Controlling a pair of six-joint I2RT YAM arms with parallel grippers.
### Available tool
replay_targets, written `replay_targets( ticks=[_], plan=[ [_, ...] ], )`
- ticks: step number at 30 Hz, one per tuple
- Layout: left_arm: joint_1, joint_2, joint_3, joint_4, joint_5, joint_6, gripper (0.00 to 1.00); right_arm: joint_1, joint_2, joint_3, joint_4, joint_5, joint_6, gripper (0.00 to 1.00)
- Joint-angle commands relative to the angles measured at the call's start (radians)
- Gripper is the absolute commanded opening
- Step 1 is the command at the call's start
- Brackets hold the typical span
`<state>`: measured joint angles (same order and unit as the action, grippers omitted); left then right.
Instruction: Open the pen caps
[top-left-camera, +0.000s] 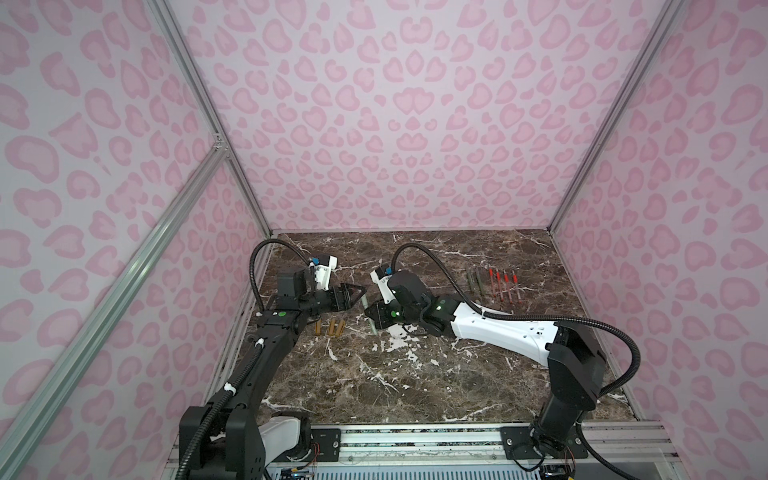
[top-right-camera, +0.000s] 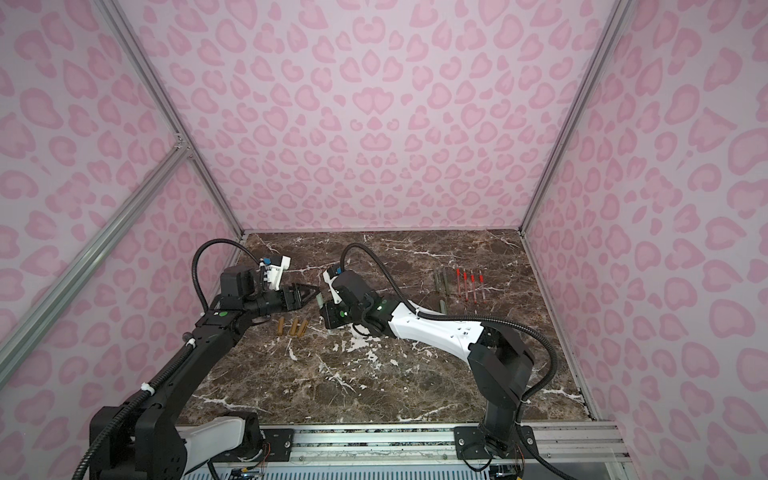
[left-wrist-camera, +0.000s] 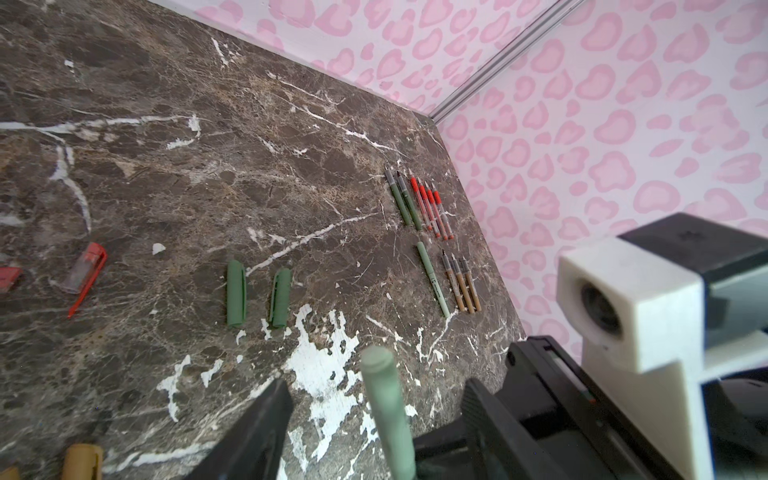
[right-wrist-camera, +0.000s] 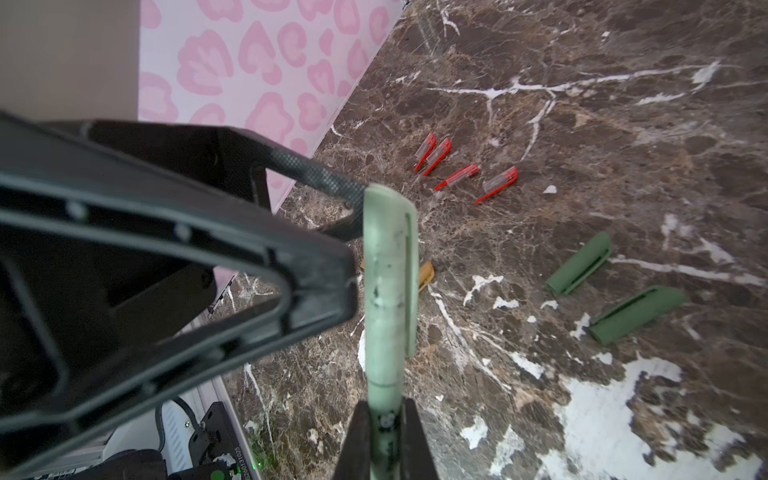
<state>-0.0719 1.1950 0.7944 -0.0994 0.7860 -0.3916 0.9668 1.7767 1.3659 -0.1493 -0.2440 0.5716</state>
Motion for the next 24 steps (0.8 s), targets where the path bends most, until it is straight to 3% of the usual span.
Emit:
replay_targets(
  ticks=[1,5,10,13,19,24],
  plan=[
    [-0.011,0.011,0.001,0.045,0.005,-0.007,0.59,0.006,0.011,0.008,0.018,0.001,-0.013,0.0],
    [-0.013,0.021,0.022,0.021,-0.004,-0.014,0.39,0.007,0.018,0.021,0.018,-0.009,0.0,0.0],
    [-0.017,0.02,0.009,0.041,-0.015,-0.026,0.04,0.016,0.033,0.034,0.018,-0.007,-0.013,0.0],
    [-0.016,0.009,0.023,0.015,-0.019,-0.026,0.04,0.018,0.032,0.038,0.017,-0.011,-0.006,0.01],
    [-0.015,-0.009,0.008,0.039,-0.017,-0.041,0.04,0.016,0.055,0.043,0.014,0.0,-0.014,0.21],
    [-0.014,-0.019,-0.002,0.073,0.004,-0.073,0.04,0.017,0.077,0.047,0.027,-0.012,-0.016,0.19]
  ],
)
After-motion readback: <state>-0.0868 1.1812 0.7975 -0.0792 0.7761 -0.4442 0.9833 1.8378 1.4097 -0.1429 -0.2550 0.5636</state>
